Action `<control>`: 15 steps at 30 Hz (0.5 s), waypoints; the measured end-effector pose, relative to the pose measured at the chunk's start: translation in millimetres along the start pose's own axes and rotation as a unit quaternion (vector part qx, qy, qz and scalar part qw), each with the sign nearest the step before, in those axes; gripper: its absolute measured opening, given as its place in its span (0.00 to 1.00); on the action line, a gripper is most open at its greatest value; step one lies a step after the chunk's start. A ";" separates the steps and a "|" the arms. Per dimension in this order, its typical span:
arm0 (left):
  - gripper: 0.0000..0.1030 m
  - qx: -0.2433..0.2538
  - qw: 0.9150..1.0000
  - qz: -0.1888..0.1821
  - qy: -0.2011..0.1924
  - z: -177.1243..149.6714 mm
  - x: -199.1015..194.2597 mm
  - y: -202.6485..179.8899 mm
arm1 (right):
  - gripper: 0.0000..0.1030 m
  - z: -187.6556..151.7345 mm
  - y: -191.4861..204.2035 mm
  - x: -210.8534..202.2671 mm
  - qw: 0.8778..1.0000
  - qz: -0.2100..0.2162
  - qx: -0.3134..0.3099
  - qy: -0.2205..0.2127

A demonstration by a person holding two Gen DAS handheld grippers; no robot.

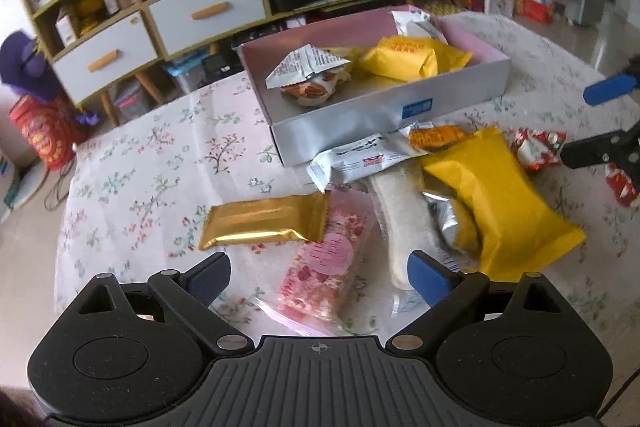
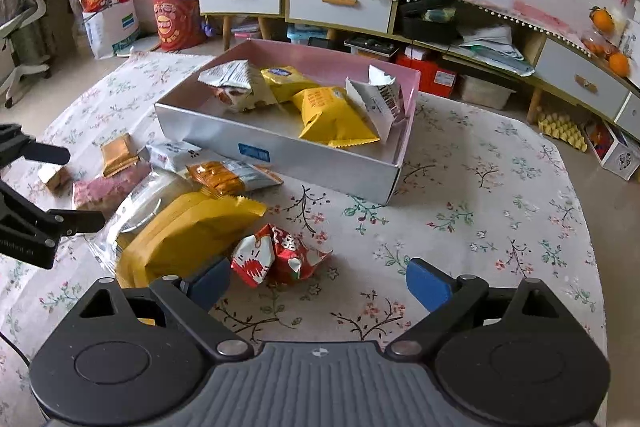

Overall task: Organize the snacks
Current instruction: 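Move both tools back toward the remaining snacks on the cloth, then grasp the pink candy bag with the left gripper while the right grasps the red wrapper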

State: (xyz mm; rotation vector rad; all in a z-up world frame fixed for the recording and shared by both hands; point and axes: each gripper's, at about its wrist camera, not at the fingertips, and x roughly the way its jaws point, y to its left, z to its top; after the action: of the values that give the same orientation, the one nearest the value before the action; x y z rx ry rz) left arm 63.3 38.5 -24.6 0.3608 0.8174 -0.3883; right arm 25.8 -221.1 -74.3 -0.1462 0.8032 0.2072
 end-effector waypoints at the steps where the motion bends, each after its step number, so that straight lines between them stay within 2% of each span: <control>1: 0.92 0.002 1.000 0.000 0.002 0.2 1.5 2.1 | 0.72 -0.1 -0.3 2.2 1.000 0.002 -0.001 0.003; 6: 0.86 -0.015 1.000 -0.020 0.015 3.0 7.4 13.0 | 0.70 0.8 1.2 13.6 1.000 0.015 -0.010 0.014; 10: 0.76 -0.019 0.999 -0.031 0.026 3.1 11.3 14.0 | 0.70 0.4 5.7 21.0 0.999 0.029 -0.023 0.023; 11: 0.71 -0.022 0.999 -0.033 0.028 3.6 12.7 14.2 | 0.70 0.2 7.3 22.7 0.999 0.032 -0.027 0.025; 15: 0.58 -0.066 0.996 -0.042 0.046 3.1 20.5 21.6 | 0.66 -0.5 13.2 31.0 0.998 0.038 -0.037 0.033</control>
State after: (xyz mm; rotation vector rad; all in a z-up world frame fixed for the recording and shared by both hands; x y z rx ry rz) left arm 88.1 52.0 -34.7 0.2230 0.9454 -0.3970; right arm 43.3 -204.4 -97.8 -0.1936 0.8673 0.3065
